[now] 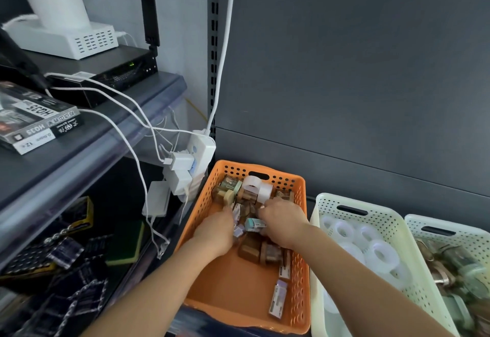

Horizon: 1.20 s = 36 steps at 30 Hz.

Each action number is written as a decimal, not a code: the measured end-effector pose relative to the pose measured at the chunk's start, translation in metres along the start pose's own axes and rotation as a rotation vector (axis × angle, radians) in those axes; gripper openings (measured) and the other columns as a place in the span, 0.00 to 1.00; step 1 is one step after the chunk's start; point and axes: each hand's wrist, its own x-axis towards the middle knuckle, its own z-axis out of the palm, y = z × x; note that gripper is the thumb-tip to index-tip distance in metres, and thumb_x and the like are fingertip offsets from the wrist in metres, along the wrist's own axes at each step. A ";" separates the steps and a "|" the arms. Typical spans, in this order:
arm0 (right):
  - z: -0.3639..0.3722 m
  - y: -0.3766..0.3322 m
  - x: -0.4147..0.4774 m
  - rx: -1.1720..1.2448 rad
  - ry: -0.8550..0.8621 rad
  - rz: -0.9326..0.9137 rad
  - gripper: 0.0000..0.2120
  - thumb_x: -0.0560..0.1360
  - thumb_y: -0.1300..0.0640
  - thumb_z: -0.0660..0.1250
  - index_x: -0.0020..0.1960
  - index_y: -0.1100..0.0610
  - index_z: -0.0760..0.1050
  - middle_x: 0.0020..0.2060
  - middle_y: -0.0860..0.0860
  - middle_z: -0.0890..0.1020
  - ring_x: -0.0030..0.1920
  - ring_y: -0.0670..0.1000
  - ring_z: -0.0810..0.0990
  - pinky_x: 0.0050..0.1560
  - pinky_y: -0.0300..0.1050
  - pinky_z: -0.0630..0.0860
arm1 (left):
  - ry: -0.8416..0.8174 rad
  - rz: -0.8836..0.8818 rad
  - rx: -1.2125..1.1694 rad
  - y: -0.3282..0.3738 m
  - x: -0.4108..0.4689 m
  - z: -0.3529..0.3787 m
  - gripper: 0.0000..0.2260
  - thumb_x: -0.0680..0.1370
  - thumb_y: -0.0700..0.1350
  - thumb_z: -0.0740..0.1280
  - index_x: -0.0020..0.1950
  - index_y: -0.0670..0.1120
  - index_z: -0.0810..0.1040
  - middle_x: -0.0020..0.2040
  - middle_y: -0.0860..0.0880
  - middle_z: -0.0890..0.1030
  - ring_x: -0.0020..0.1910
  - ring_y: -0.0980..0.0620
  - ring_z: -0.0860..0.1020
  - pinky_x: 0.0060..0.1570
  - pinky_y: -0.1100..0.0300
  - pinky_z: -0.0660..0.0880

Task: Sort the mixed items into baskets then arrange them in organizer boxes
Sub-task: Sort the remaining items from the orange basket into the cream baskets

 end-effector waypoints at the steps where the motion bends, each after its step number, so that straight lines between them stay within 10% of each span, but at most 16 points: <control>1: 0.002 -0.001 -0.001 -0.013 0.014 -0.008 0.11 0.75 0.57 0.66 0.56 0.57 0.77 0.50 0.54 0.78 0.53 0.57 0.77 0.43 0.49 0.75 | -0.013 -0.003 -0.012 -0.001 0.000 -0.001 0.25 0.75 0.42 0.69 0.70 0.44 0.65 0.56 0.45 0.78 0.53 0.46 0.78 0.49 0.54 0.76; 12: 0.015 -0.015 0.004 0.030 0.062 -0.043 0.14 0.75 0.54 0.63 0.60 0.55 0.74 0.54 0.53 0.78 0.56 0.55 0.74 0.58 0.51 0.72 | -0.049 0.063 0.039 -0.007 -0.011 -0.011 0.15 0.78 0.45 0.65 0.64 0.44 0.72 0.59 0.46 0.77 0.56 0.47 0.76 0.48 0.59 0.70; 16: 0.005 -0.013 -0.001 0.241 0.238 0.024 0.07 0.76 0.52 0.62 0.49 0.54 0.75 0.47 0.52 0.80 0.51 0.54 0.76 0.53 0.47 0.73 | 0.045 0.098 -0.020 -0.007 -0.011 -0.022 0.12 0.79 0.47 0.65 0.60 0.43 0.70 0.53 0.47 0.77 0.46 0.50 0.74 0.42 0.59 0.69; 21: -0.007 -0.004 -0.019 0.588 0.433 0.179 0.12 0.76 0.49 0.64 0.38 0.48 0.64 0.36 0.47 0.72 0.40 0.49 0.70 0.33 0.39 0.61 | 0.146 0.157 -0.327 0.005 -0.014 -0.039 0.18 0.80 0.51 0.63 0.68 0.50 0.68 0.64 0.50 0.75 0.58 0.51 0.76 0.50 0.60 0.69; 36: 0.016 0.086 -0.158 0.809 0.645 0.489 0.11 0.77 0.52 0.63 0.39 0.56 0.67 0.33 0.49 0.73 0.35 0.51 0.71 0.35 0.46 0.66 | 0.114 0.495 -0.591 0.175 -0.038 -0.011 0.10 0.81 0.45 0.60 0.60 0.55 0.72 0.44 0.54 0.80 0.36 0.60 0.80 0.40 0.55 0.79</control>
